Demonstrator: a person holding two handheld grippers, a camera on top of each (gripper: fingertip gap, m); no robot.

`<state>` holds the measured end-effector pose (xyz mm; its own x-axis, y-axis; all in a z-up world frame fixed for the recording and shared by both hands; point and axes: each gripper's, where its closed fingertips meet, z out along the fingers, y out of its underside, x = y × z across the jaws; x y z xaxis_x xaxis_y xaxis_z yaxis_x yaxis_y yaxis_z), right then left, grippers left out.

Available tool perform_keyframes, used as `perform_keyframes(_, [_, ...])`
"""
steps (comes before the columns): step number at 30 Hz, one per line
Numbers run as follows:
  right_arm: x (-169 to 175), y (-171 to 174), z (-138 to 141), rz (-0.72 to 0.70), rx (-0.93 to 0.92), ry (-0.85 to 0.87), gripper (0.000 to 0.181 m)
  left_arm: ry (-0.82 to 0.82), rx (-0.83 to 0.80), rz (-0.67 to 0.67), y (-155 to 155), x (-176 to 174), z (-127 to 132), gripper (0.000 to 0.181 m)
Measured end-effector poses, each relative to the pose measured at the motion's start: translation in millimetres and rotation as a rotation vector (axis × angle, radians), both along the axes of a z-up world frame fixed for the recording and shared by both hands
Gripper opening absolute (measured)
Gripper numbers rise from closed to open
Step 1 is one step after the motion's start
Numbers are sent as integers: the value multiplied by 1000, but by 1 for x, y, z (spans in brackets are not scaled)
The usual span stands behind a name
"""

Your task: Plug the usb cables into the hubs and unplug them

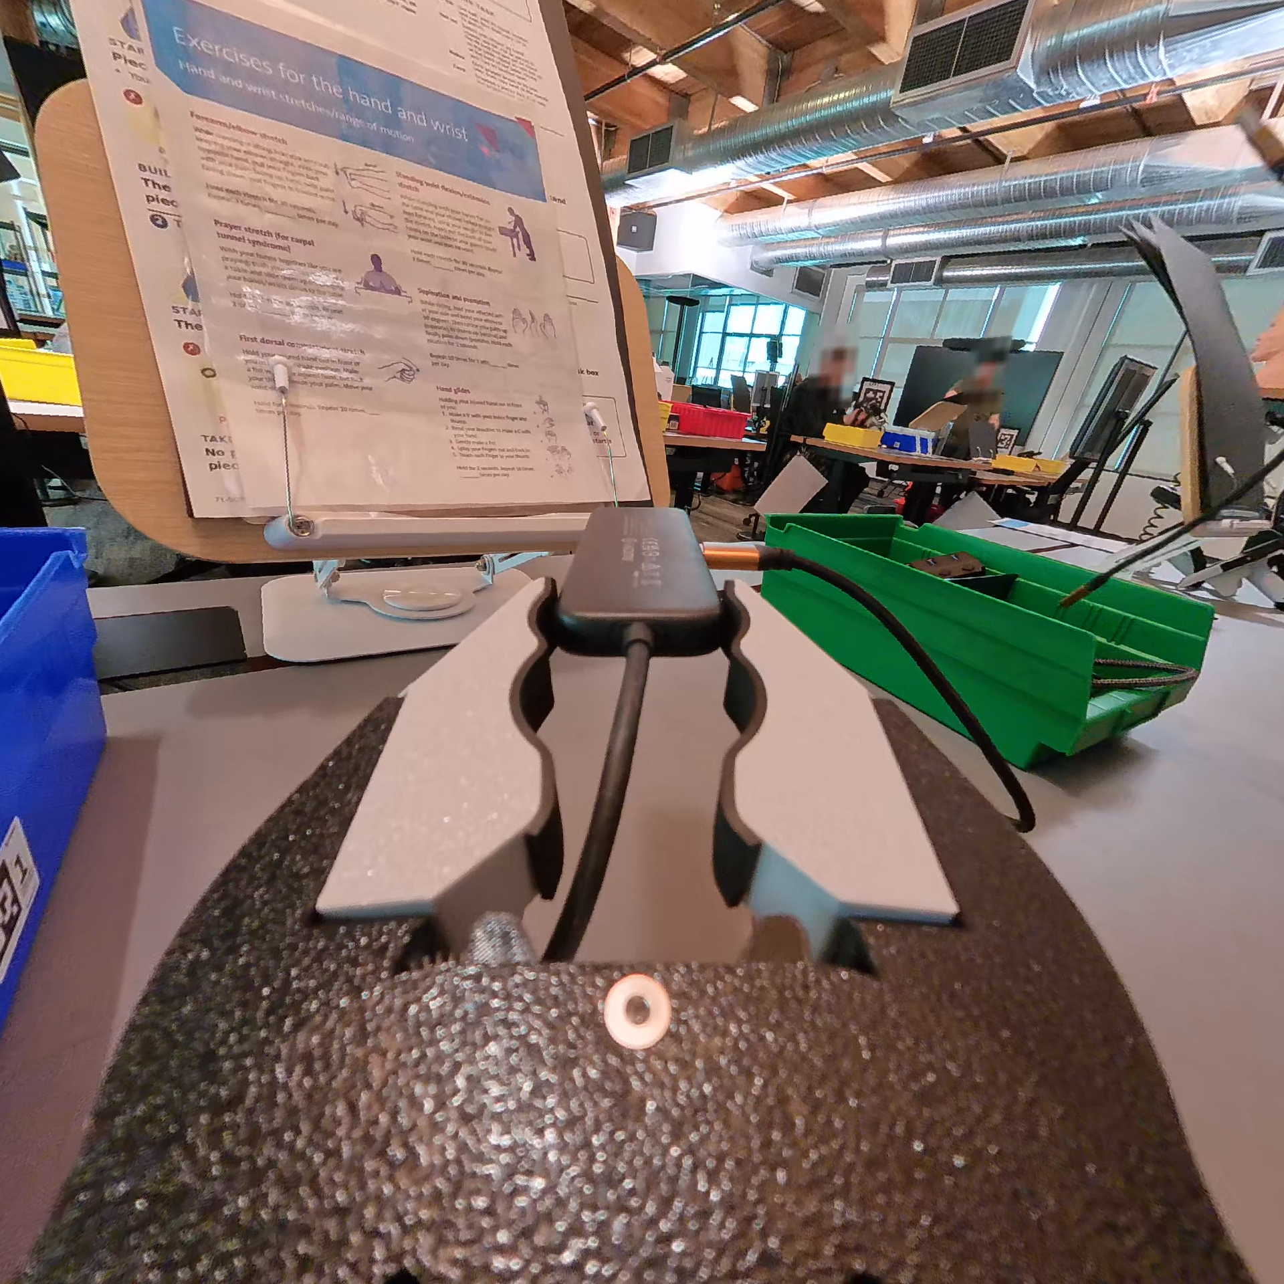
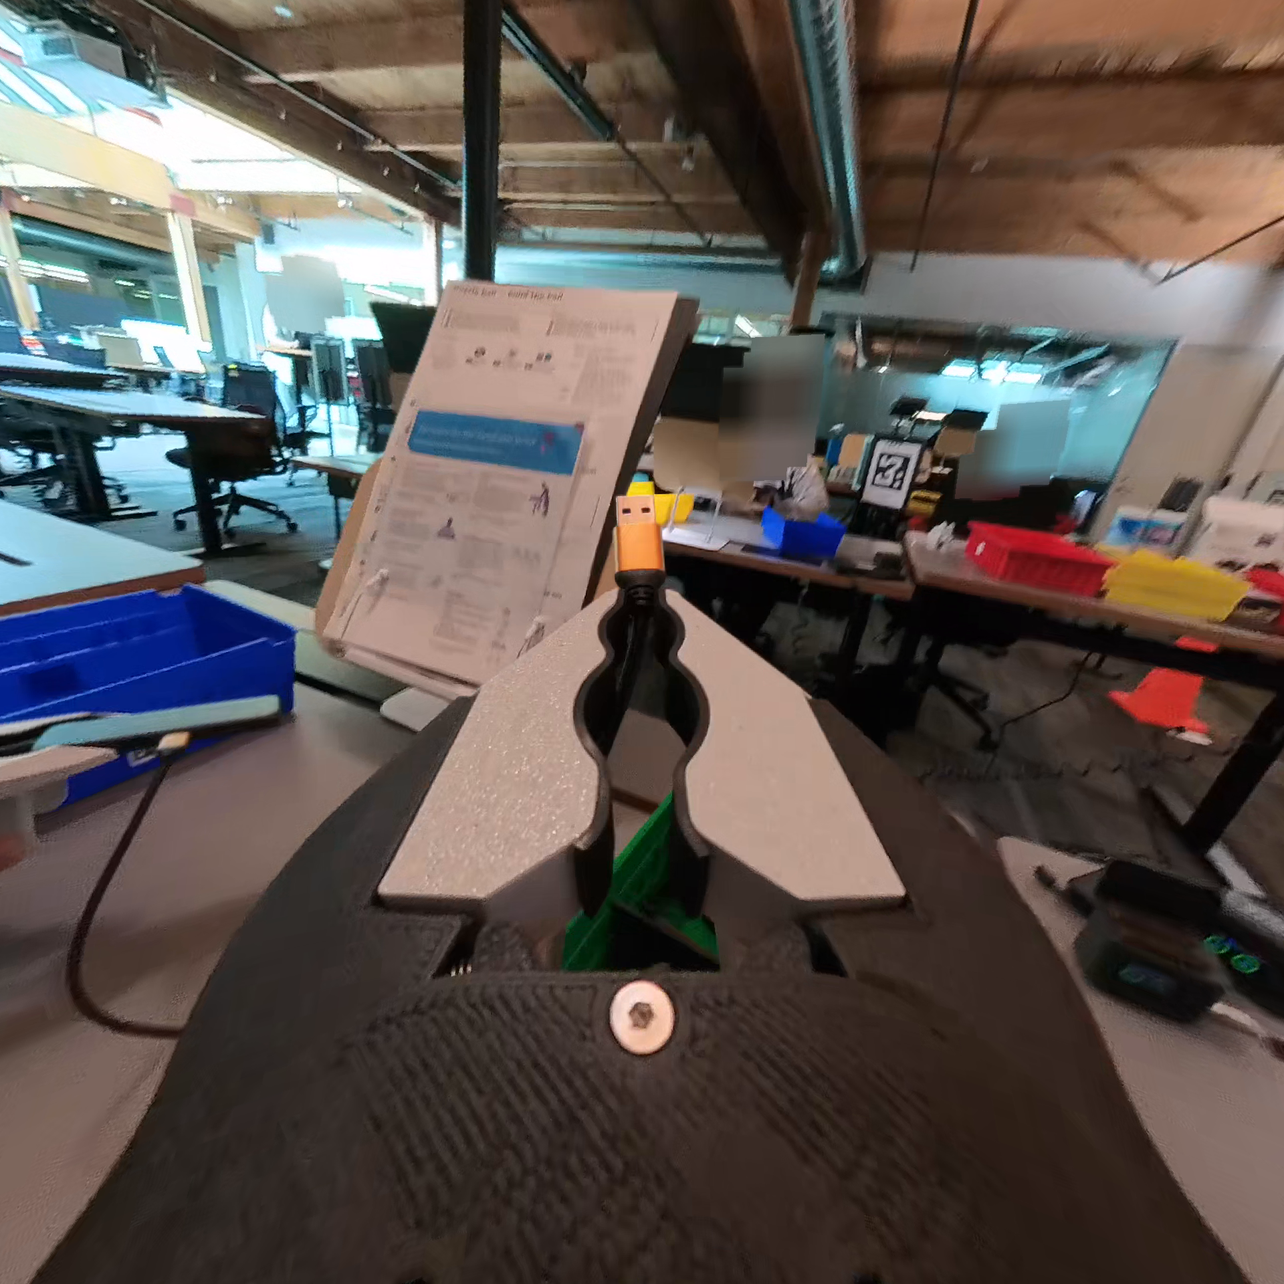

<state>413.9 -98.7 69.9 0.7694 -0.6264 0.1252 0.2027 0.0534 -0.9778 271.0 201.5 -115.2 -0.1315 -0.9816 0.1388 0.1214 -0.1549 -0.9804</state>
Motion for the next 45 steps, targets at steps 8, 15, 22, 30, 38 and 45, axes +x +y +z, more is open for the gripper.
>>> perform_keyframes(8, [31, 2, -44, -89, -179, 36, 5, 4, 13, -19, -5, 0, -1, 45])
perform_keyframes(15, [44, 7, -193, -53, -691, 277, 6, 8, 8, -30, -6, 1, -2, 45])
perform_keyframes(22, [43, 2, -233, -118, -761, 387, 60, 14, 14, -45, -8, 1, -3, 45])
perform_keyframes(30, [-87, 128, -146, 312, -199, 242, 53, 66, 77, -89, -23, 4, -12, 45])
perform_keyframes(38, [-115, 221, -182, 424, 14, 251, 38, 66, 118, -99, -30, 2, -9, 46])
perform_keyframes(45, [-128, 214, -187, 477, 52, 248, 30, 77, 75, -96, -32, 0, 1, 45])
